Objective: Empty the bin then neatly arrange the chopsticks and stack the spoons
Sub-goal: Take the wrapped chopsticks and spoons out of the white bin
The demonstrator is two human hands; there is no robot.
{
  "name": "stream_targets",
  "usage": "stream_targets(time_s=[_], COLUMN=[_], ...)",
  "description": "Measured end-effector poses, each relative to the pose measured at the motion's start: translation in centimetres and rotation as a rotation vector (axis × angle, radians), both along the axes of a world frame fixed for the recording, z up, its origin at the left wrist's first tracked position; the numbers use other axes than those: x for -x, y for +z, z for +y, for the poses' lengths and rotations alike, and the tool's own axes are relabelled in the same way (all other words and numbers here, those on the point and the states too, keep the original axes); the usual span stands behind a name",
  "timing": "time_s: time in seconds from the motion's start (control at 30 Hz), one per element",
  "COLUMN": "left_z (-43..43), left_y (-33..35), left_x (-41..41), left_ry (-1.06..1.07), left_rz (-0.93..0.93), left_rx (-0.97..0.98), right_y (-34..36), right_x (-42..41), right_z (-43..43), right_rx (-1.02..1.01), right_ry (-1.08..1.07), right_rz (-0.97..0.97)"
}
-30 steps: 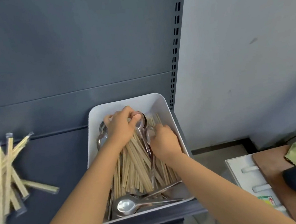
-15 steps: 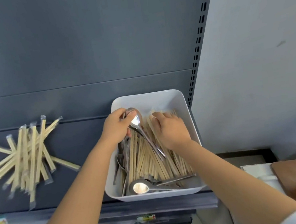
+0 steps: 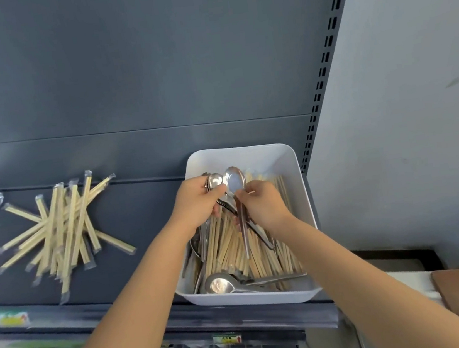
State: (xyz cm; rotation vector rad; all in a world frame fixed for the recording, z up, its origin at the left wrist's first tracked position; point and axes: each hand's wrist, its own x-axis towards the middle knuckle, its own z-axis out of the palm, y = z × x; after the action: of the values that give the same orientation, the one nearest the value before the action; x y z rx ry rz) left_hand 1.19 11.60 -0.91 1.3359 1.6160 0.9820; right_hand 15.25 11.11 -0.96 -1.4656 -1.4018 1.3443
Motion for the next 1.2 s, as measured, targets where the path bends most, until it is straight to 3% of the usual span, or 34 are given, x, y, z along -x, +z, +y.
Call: stream_targets(time_s=[0.13, 0.4, 0.53, 0.67, 0.9, 1.07, 1.2], left_z=[-1.0, -3.9, -6.1, -9.3, -14.4, -15.3, -14.0], left_y=[0.5, 2.6, 2.7, 2.1, 0.1, -0.9, -2.7], left_x=[0.4, 6.6, 14.1, 23.6, 41.0, 49.8, 56.2], left_ry=[0.175, 0.222, 0.283, 0.430, 0.492, 0.454, 0.448], left_rz=[-0.021, -0.105, -0.031, -0.100, -0.081, -0.148, 0.023], left_rx=[-0.099, -0.100, -0.148, -0.189, -0.051, 0.086, 0.100], right_y=[0.6, 2.9, 2.9, 2.2, -0.5, -2.4, -4.2], right_x=[0.9, 7.7, 15.6, 25.6, 43.8, 52.2, 57.9], right_z=[-0.1, -0.7, -2.2, -4.5, -8.4, -8.7, -6.2], right_rx=[-0.044, -0.049, -0.044, -0.053, -0.082, -0.038, -0.056], right_ry=[0.049, 0.148, 0.200, 0.236, 0.296, 0.273, 0.327], right_rz=[-0.014, 0.006, -0.015, -0.049, -0.064, -0.065, -0.096])
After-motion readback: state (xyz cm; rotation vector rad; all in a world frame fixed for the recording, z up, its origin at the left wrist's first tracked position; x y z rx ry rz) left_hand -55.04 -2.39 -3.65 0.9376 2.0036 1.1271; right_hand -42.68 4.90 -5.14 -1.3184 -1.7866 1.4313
